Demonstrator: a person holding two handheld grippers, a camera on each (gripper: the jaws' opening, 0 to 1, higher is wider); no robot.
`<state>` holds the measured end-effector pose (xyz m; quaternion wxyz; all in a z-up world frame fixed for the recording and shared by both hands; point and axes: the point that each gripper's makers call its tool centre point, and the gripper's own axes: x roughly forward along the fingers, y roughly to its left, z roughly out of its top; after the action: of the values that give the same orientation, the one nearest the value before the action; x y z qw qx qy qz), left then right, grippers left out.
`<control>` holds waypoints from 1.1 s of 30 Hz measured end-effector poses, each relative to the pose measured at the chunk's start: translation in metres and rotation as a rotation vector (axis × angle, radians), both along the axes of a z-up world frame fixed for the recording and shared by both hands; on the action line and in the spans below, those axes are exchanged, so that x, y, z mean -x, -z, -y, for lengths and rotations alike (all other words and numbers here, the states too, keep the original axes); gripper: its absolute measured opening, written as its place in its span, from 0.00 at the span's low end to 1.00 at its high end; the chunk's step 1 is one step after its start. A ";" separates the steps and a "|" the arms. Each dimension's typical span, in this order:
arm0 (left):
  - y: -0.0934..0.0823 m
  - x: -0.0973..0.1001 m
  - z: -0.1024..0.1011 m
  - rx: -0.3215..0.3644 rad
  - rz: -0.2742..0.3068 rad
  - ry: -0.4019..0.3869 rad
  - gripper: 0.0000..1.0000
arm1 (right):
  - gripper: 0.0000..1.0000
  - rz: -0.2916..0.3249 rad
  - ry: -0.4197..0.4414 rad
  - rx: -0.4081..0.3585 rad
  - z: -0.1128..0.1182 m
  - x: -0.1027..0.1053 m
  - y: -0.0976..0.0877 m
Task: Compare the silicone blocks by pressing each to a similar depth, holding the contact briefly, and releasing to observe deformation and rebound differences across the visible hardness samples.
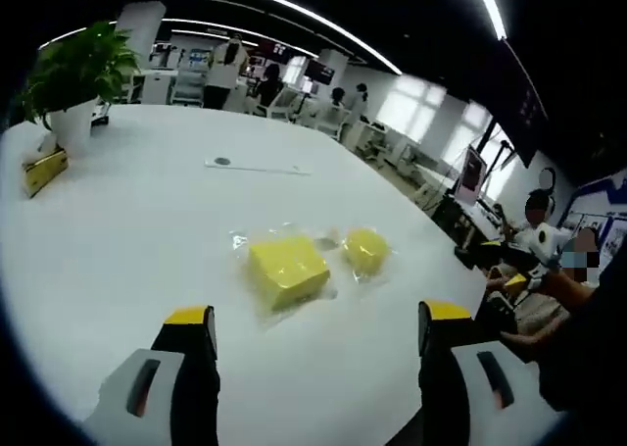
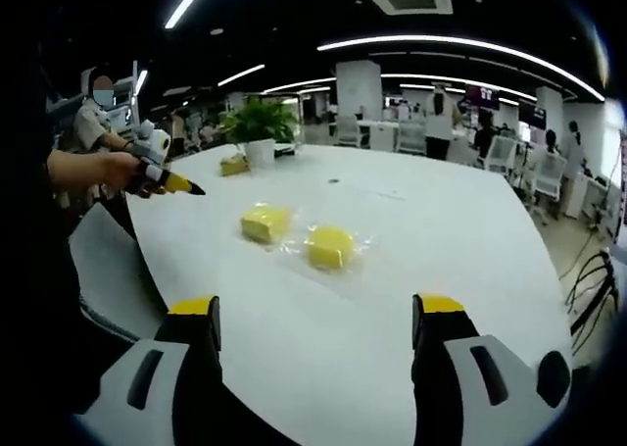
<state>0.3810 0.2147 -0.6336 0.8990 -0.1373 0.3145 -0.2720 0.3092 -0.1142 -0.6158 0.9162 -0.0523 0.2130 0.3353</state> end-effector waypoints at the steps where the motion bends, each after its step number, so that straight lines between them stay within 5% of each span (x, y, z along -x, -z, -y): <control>1: 0.003 -0.008 -0.003 0.007 -0.017 -0.016 0.84 | 0.73 0.000 0.003 0.004 0.001 0.000 0.000; 9: 0.010 -0.054 0.000 0.117 -0.096 -0.080 0.79 | 0.72 -0.024 0.037 0.024 0.012 0.006 0.007; 17: 0.024 -0.097 0.005 0.096 -0.099 -0.100 0.73 | 0.70 -0.044 0.063 0.047 0.020 0.011 0.014; 25: 0.053 -0.113 0.011 0.189 -0.247 -0.193 0.67 | 0.67 -0.071 0.081 0.071 0.029 0.016 0.022; 33: 0.082 -0.127 0.015 0.215 -0.334 -0.271 0.61 | 0.65 -0.082 0.085 0.082 0.032 0.013 0.025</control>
<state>0.5079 0.1997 -0.7153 0.8432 -0.3162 0.4066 -0.1542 0.2957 -0.1457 -0.6407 0.9173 -0.0670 0.2658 0.2887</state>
